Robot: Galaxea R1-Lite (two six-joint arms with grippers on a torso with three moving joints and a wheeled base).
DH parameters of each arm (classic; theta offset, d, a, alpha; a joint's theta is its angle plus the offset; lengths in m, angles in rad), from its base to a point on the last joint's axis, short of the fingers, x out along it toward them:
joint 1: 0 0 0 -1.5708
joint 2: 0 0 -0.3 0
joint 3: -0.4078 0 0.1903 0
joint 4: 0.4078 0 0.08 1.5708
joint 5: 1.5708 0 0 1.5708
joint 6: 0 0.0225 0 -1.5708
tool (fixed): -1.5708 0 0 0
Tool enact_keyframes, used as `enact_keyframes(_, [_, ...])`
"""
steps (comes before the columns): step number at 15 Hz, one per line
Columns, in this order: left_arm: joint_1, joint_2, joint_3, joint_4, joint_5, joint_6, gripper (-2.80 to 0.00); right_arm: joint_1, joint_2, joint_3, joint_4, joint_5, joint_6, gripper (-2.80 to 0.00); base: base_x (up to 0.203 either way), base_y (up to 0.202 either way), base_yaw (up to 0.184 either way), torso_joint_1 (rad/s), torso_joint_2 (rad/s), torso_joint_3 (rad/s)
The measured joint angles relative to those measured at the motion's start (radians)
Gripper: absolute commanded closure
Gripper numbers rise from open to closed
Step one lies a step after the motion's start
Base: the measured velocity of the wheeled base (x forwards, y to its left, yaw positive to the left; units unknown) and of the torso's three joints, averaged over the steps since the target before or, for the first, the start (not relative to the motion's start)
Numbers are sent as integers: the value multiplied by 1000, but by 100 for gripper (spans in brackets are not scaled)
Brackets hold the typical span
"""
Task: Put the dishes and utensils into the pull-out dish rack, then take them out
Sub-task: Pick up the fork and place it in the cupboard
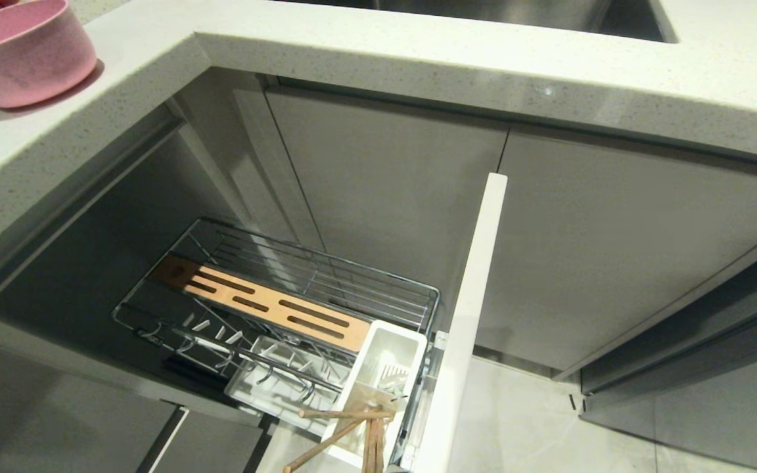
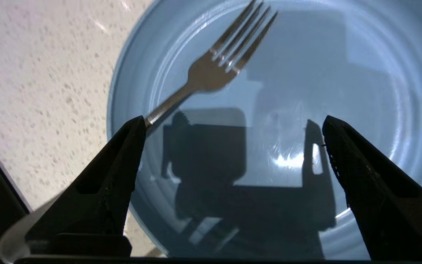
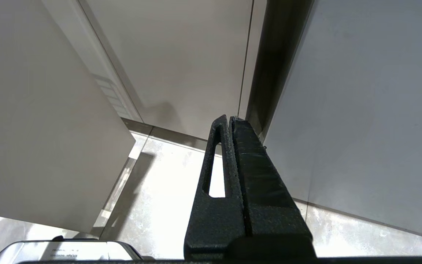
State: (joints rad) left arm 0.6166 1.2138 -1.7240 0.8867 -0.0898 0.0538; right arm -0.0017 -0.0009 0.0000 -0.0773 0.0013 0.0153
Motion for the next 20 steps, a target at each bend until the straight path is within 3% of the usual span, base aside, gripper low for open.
enact_keyframes(10, [44,21,7,-75,12,2,-280,0,0,0,0,0,0,0,0,0,0,0,0,0])
enact_keyframes(20, [51,77,10,-56,-4,3,-280,0,0,0,0,0,0,0,0,0,0,0,0,0])
